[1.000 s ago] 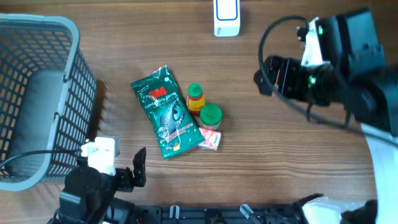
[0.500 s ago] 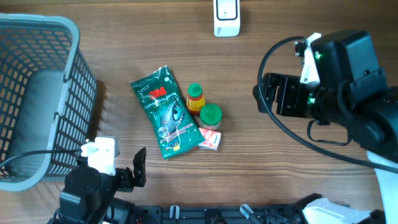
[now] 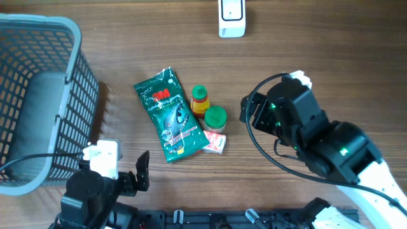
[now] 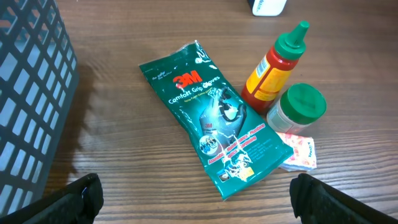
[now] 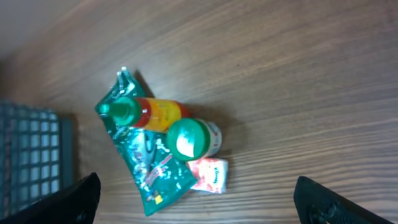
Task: Scan the item barcode
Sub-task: 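Reach the right gripper back to the green-lidded jar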
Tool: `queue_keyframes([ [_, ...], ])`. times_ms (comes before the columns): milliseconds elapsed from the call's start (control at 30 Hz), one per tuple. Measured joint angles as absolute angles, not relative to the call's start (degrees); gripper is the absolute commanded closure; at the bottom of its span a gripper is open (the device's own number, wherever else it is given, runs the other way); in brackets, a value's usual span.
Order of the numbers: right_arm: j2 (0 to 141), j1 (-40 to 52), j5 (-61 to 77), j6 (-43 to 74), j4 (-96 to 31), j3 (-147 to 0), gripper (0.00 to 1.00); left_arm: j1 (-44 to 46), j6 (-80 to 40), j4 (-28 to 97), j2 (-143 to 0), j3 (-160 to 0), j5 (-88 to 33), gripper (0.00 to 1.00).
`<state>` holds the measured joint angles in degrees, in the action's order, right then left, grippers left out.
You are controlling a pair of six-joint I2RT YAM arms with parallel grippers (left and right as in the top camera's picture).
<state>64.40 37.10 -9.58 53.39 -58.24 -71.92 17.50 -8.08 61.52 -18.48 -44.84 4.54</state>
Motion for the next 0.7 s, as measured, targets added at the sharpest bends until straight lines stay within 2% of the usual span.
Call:
queue_keyframes([
  [133, 66.48, 37.1, -7.7, 49.84, -51.29, -68.51, 0.0, 17.5, -8.08, 61.54, -18.48, -44.84, 4.54, 0.0],
  [433, 80.53, 37.26, 1.48, 22.52, -44.62, -67.83, 0.0, 17.5, -8.08, 61.54, -18.48, -44.84, 4.54, 0.0],
  [533, 83.35, 37.26, 7.4, 8.82, -43.18, -67.83, 0.0, 17.5, -8.08, 61.52, -18.48, -44.84, 4.54, 0.0],
  [700, 87.55, 37.28, 10.55, -1.69, -41.65, -67.83, 0.0, 17.5, -8.08, 61.52, -18.48, -44.84, 4.54, 0.0],
])
